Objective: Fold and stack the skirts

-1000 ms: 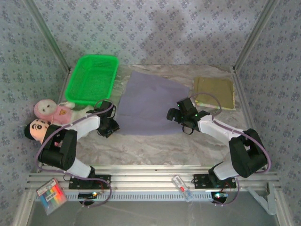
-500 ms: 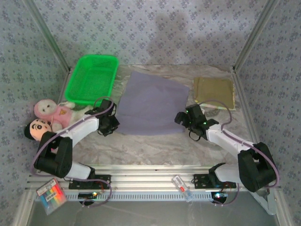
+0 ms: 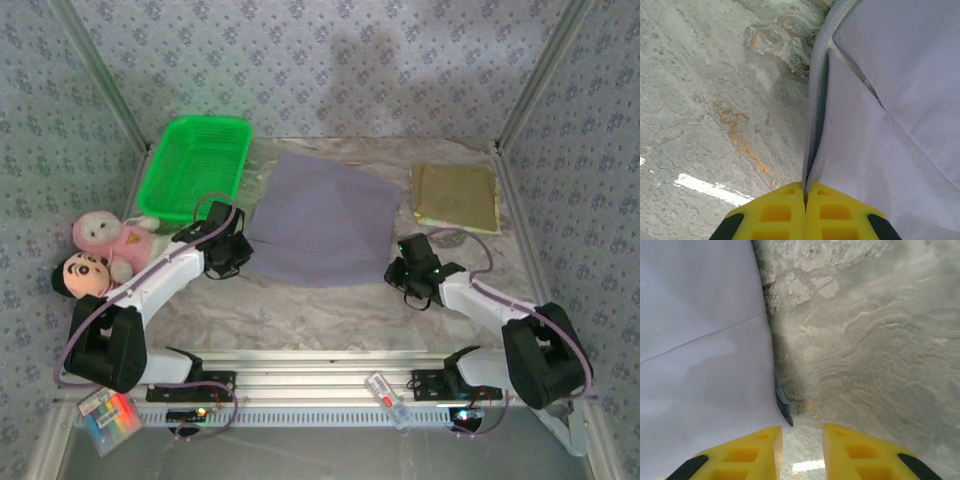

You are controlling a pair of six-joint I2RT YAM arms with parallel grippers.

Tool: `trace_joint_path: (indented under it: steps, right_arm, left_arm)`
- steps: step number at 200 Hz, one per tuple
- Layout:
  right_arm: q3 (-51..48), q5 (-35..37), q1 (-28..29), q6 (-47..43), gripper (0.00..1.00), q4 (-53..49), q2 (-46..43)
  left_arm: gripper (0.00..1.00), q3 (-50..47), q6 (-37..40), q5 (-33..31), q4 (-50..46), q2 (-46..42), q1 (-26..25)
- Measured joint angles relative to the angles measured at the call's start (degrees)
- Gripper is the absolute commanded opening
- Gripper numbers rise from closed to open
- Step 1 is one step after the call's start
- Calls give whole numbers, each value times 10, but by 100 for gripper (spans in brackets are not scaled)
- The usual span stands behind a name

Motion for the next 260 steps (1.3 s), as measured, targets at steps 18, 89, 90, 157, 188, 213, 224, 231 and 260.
trace_joint_path:
  steps: [18,89,90,157,188,213,224,231,260]
  right_arm:
    - [0,-10,6,-5,27,17,26]
    - [2,-23,17,-28,26,49,60]
    - [2,-23,17,-29,26,49,60]
    - [10,-27,29,-35,27,79,72]
    - [10,-28,32,-39,27,80,76]
    - [10,-27,32,-39,20,81,83]
    - [10,-28,32,-45,8,80,83]
    - [10,-31,32,-47,2,81,84]
    - [10,-50,30,-49,0,73,73]
  left_arm:
    - [0,1,-2,2,0,0,0]
    - [0,1,-5,2,0,0,0]
    - [0,1,-5,2,0,0,0]
    - [0,1,-7,6,2,1,0]
    - [0,1,-7,8,2,1,0]
    - [0,1,-7,10,3,1,0]
    - [0,1,-7,10,2,1,0]
    - [0,1,-7,10,2,1,1]
    - [0,0,-13,-11,-13,-5,1]
